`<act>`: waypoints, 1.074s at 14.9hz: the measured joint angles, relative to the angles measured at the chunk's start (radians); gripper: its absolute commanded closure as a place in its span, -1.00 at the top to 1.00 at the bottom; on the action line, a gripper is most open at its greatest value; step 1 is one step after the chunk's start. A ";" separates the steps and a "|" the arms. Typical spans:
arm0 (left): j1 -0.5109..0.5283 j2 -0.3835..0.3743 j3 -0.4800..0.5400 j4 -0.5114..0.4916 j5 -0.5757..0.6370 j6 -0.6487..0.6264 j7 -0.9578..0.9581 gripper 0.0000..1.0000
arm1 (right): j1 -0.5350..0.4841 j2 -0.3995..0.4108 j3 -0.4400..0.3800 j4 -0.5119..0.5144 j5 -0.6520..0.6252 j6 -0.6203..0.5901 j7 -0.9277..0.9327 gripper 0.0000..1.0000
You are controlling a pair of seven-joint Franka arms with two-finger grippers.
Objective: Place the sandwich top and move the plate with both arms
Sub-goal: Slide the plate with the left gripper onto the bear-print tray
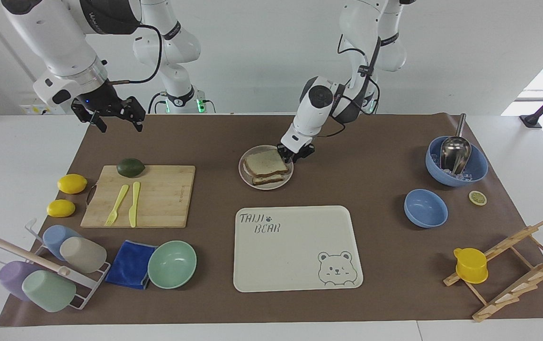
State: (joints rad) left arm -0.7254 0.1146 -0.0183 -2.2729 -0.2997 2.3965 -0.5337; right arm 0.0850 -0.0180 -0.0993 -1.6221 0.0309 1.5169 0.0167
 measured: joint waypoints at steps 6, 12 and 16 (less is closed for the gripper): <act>-0.004 -0.002 0.000 0.002 -0.003 0.015 -0.001 -1.00 | 0.002 0.000 0.000 0.000 0.000 0.000 0.000 1.00; 0.016 -0.009 0.011 0.023 -0.013 -0.025 -0.001 -1.00 | 0.002 0.000 0.000 0.000 0.000 0.000 0.000 1.00; 0.090 -0.013 0.018 0.139 -0.013 -0.177 0.006 -1.00 | 0.002 0.000 0.000 0.000 0.000 0.000 0.000 1.00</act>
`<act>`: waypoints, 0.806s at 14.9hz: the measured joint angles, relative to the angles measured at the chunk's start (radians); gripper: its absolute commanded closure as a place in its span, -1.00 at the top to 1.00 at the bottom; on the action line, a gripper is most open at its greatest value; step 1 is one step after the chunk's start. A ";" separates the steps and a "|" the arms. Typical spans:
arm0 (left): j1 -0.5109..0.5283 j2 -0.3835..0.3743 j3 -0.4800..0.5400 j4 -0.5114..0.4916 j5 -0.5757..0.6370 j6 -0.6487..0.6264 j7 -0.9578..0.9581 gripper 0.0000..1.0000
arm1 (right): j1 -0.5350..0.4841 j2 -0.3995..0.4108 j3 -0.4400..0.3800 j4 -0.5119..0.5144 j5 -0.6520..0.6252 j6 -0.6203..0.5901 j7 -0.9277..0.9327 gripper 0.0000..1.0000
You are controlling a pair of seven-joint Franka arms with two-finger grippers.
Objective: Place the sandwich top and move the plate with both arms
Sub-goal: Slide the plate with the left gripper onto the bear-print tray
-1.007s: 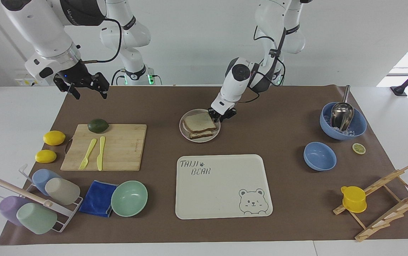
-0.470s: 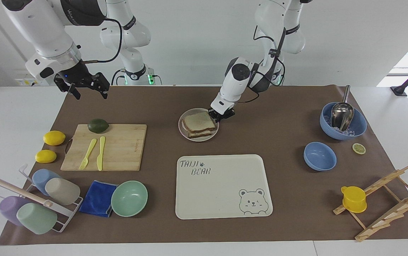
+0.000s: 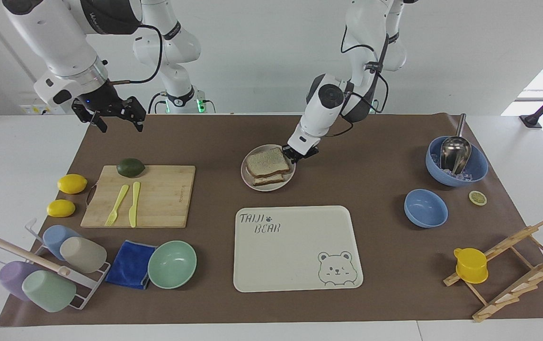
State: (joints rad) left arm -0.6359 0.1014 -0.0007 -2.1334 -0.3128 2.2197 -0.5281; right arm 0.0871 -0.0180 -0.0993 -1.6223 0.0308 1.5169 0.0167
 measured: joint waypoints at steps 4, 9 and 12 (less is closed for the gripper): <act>0.100 0.026 0.006 0.158 0.000 -0.127 0.028 -1.00 | 0.000 0.000 0.000 0.000 0.000 0.000 0.000 1.00; 0.195 0.127 0.012 0.365 0.005 -0.208 0.039 -1.00 | 0.000 0.000 0.000 0.000 0.000 0.000 0.000 1.00; 0.245 0.221 0.014 0.463 0.007 -0.212 0.047 -1.00 | 0.000 0.000 0.000 0.000 0.000 0.000 0.000 1.00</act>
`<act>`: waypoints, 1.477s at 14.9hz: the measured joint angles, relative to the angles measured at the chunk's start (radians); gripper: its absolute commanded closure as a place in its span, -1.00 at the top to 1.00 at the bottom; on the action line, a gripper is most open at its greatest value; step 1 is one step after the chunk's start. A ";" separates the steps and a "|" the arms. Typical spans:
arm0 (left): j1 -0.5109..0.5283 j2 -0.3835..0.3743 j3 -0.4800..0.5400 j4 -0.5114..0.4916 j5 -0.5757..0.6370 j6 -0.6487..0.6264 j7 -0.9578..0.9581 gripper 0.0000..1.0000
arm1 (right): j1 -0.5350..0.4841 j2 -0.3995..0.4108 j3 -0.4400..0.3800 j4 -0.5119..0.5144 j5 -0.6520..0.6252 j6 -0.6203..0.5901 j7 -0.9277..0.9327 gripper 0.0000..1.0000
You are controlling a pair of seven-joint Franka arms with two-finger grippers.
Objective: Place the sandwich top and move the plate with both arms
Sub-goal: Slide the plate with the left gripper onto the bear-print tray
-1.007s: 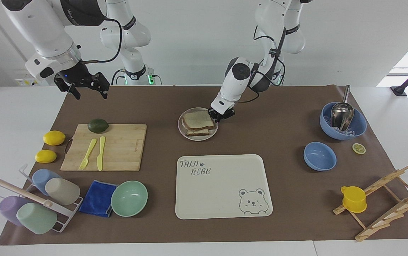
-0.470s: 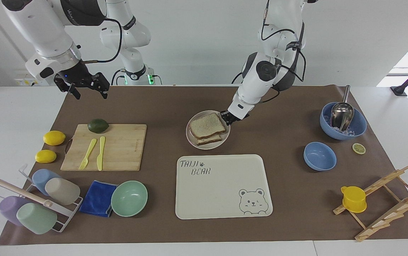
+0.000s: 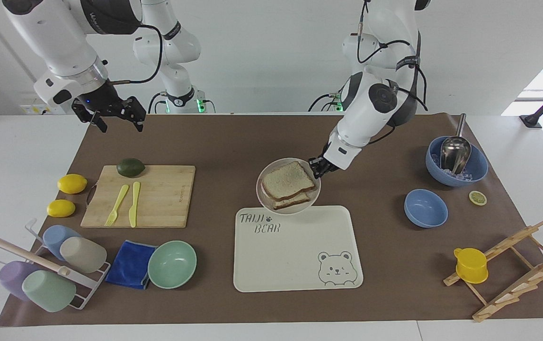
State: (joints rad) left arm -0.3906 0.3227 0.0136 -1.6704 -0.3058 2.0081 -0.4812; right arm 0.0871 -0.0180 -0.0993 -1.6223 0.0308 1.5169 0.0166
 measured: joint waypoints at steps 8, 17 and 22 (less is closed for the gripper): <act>-0.001 0.264 -0.014 0.197 0.000 0.121 0.038 -1.00 | -0.002 -0.002 -0.003 0.000 0.000 -0.018 0.000 1.00; -0.017 0.272 -0.011 0.171 0.000 0.167 0.112 0.17 | 0.018 -0.007 -0.002 0.000 0.000 -0.018 0.000 1.00; -0.008 0.270 -0.007 0.171 0.000 0.168 0.142 1.00 | 0.020 -0.007 -0.002 0.000 0.000 -0.018 0.000 1.00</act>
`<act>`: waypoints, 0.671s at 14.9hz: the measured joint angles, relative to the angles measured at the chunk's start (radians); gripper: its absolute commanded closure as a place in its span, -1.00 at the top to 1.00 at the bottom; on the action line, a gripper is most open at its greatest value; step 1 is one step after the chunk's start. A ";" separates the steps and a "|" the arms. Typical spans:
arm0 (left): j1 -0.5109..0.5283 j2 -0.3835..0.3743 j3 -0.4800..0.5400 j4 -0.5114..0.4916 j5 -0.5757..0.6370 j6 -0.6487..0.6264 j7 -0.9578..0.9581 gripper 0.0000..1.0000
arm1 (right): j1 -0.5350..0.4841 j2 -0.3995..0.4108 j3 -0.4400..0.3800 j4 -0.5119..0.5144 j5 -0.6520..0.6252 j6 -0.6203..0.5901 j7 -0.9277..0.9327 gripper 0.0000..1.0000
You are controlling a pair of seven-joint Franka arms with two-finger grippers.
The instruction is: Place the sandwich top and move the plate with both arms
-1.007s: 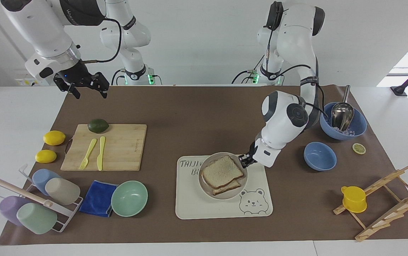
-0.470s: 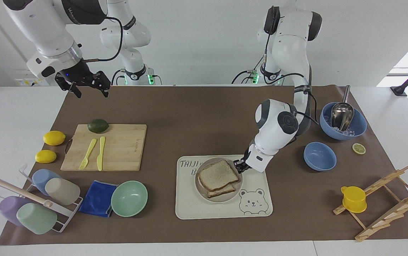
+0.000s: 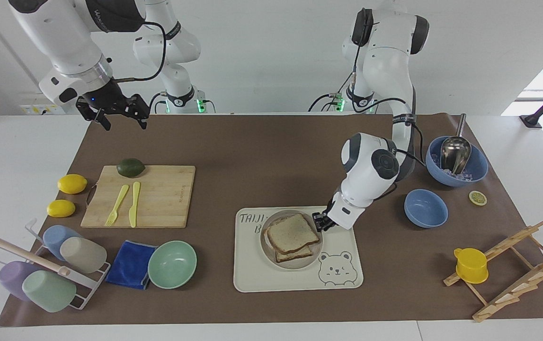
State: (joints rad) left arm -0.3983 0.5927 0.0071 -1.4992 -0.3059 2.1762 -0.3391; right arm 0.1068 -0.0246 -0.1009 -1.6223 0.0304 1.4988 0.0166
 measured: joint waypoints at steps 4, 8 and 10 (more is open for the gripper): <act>0.025 -0.020 0.021 0.010 0.000 0.004 0.000 1.00 | 0.009 0.000 0.000 0.000 0.000 -0.001 0.000 1.00; 0.044 -0.124 0.137 0.016 0.003 -0.086 0.002 1.00 | 0.008 0.000 -0.001 0.000 0.000 -0.001 0.000 1.00; 0.050 -0.194 0.195 0.017 0.042 -0.178 0.012 1.00 | 0.006 0.000 -0.001 0.000 0.000 -0.001 0.000 1.00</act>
State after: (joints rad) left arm -0.3482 0.3991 0.2016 -1.4823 -0.2635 1.9986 -0.3273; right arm 0.1130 -0.0241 -0.1023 -1.6224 0.0304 1.4981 0.0166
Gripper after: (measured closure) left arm 0.000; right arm 0.000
